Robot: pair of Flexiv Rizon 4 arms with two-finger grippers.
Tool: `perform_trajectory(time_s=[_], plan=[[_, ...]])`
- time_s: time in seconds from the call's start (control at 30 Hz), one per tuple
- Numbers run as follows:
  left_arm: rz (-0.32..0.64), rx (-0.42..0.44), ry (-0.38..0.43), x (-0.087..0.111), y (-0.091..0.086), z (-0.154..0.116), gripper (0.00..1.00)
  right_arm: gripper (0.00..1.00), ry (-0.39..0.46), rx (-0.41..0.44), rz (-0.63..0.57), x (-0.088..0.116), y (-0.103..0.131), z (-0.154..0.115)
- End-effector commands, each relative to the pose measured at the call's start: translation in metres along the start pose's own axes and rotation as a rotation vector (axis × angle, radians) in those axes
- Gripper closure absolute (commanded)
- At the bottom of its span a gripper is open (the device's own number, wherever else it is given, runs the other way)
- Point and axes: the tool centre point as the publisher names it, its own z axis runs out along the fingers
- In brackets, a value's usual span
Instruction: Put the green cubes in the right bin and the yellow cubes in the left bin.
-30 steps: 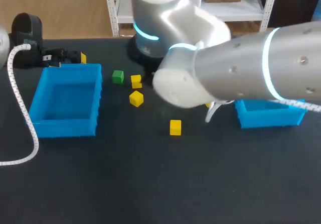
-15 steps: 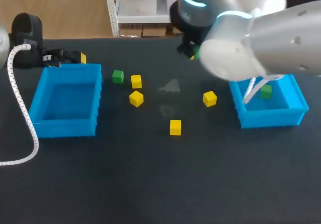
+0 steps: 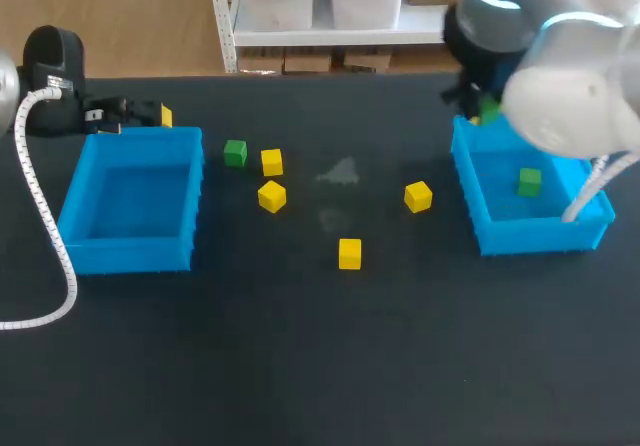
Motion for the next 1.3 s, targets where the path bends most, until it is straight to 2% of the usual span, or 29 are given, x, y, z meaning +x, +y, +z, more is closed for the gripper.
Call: perform_trajectory(time_s=[0.03, 0.2, 0.47, 0.5, 0.53, 0.57, 0.6, 0.63, 0.9, 1.07, 1.3], plan=[[0.002, 0.012, -0.007, 0.002, 0.003, 0.000, 0.00, 1.00, -0.089, -0.004, 0.039, 0.033, -0.021, 0.019], [0.002, 0.012, -0.007, 0.002, 0.003, 0.000, 0.00, 1.00, -0.023, -0.002, 0.089, 0.056, -0.035, 0.043], [0.002, 0.012, -0.007, 0.002, 0.003, 0.000, 0.00, 1.00, -0.003, -0.016, 0.094, 0.057, -0.032, 0.051], [0.002, 0.012, -0.007, 0.002, 0.003, 0.000, 0.00, 0.85, -0.004, -0.016, 0.092, 0.055, -0.032, 0.051], [0.002, 0.012, -0.007, 0.002, 0.003, 0.000, 0.00, 0.44, -0.006, -0.017, 0.087, 0.054, -0.031, 0.050], [0.002, 0.012, -0.007, 0.002, 0.003, 0.000, 0.00, 0.36, -0.009, -0.018, 0.083, 0.052, -0.030, 0.049], [0.002, 0.012, -0.007, 0.002, 0.003, 0.000, 0.00, 0.21, -0.011, -0.017, 0.077, 0.051, -0.030, 0.048], [0.002, 0.012, -0.007, 0.002, 0.003, 0.000, 0.00, 0.02, -0.015, -0.014, 0.074, 0.049, -0.030, 0.047], [0.002, 0.012, -0.007, 0.002, 0.003, 0.000, 0.00, 0.00, -0.069, -0.002, -0.007, 0.022, -0.028, 0.022], [0.002, 0.012, -0.007, 0.002, 0.003, 0.000, 0.00, 0.00, -0.116, 0.004, -0.144, -0.009, -0.012, -0.005], [0.002, 0.012, -0.007, 0.002, 0.003, 0.000, 0.00, 0.00, -0.192, -0.006, -0.408, -0.053, 0.026, -0.030]])
